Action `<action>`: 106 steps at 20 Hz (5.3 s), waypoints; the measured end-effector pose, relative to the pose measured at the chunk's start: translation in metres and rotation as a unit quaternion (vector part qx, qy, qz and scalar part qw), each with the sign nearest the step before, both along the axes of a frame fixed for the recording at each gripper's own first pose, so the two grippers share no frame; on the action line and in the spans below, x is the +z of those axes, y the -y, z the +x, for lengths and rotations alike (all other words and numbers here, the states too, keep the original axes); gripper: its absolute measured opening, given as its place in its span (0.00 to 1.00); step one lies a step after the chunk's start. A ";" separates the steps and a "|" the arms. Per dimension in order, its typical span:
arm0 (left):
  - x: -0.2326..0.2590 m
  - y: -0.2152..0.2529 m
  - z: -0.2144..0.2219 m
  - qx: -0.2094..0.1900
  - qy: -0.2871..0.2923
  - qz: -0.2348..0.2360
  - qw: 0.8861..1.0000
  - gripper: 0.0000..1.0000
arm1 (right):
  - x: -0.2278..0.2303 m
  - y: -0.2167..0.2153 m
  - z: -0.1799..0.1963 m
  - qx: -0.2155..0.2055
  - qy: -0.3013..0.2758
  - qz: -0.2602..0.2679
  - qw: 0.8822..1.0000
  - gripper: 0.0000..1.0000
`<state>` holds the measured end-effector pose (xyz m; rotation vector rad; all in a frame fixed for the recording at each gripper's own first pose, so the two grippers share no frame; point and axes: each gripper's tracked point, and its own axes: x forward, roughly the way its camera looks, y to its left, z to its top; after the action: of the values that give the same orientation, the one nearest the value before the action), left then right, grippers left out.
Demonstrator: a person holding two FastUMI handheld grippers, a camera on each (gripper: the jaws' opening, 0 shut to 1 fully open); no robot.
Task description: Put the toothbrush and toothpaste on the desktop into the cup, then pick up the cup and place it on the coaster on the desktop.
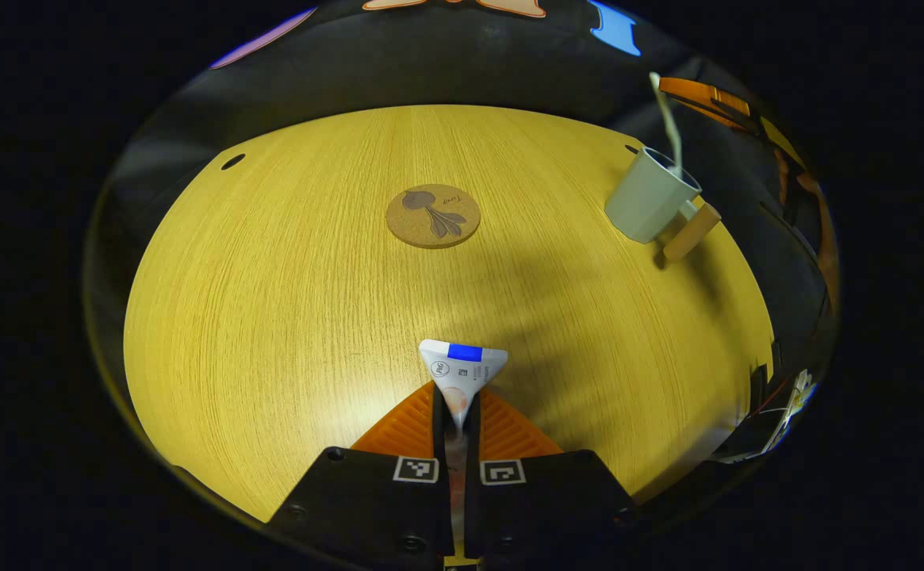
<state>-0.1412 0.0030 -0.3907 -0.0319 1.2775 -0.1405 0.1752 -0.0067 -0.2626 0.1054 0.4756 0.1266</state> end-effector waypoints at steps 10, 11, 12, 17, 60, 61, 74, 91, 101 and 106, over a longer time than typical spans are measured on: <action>0.000 0.000 0.001 -0.006 0.015 0.006 1.000 0.05 | 0.013 0.007 -0.028 0.007 0.006 -0.002 1.000 1.00; 0.000 0.000 0.001 -0.007 0.019 0.008 1.000 0.05 | 0.012 0.012 -0.034 0.004 0.003 -0.002 1.000 0.99; 0.000 0.000 0.002 -0.005 0.024 0.011 1.000 0.05 | 0.010 0.016 -0.039 0.001 -0.003 -0.002 1.000 0.99; 0.009 0.005 0.005 0.001 0.050 -0.007 0.999 0.02 | 0.005 0.045 -0.066 -0.017 -0.023 -0.011 1.000 0.96; 0.145 0.246 0.268 -0.028 0.384 -0.200 0.901 0.02 | -0.064 0.128 -0.250 -0.014 -0.146 0.014 0.989 0.99; 0.145 0.245 0.271 -0.022 0.393 -0.191 0.899 0.02 | -0.065 0.128 -0.251 -0.015 -0.147 0.014 0.989 0.99; 0.130 0.227 0.227 -0.004 0.411 -0.165 0.897 0.97 | -0.065 0.120 -0.244 -0.003 -0.145 0.008 0.989 0.99; 0.190 0.086 0.167 0.008 0.426 -0.034 0.904 0.95 | -0.069 0.035 -0.166 0.044 -0.303 0.057 0.950 0.98; 0.171 -0.006 0.119 0.057 0.389 0.011 0.920 0.95 | -0.121 0.004 -0.147 0.022 -0.401 0.033 0.915 0.99; 0.167 -0.047 0.096 0.090 0.373 0.029 0.923 0.95 | -0.147 0.002 -0.136 0.006 -0.433 0.008 0.901 0.98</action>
<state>-0.0455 0.0501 -0.2238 -0.0405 0.5086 0.0469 0.0388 -0.0087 -0.4093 0.1748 1.3685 0.0895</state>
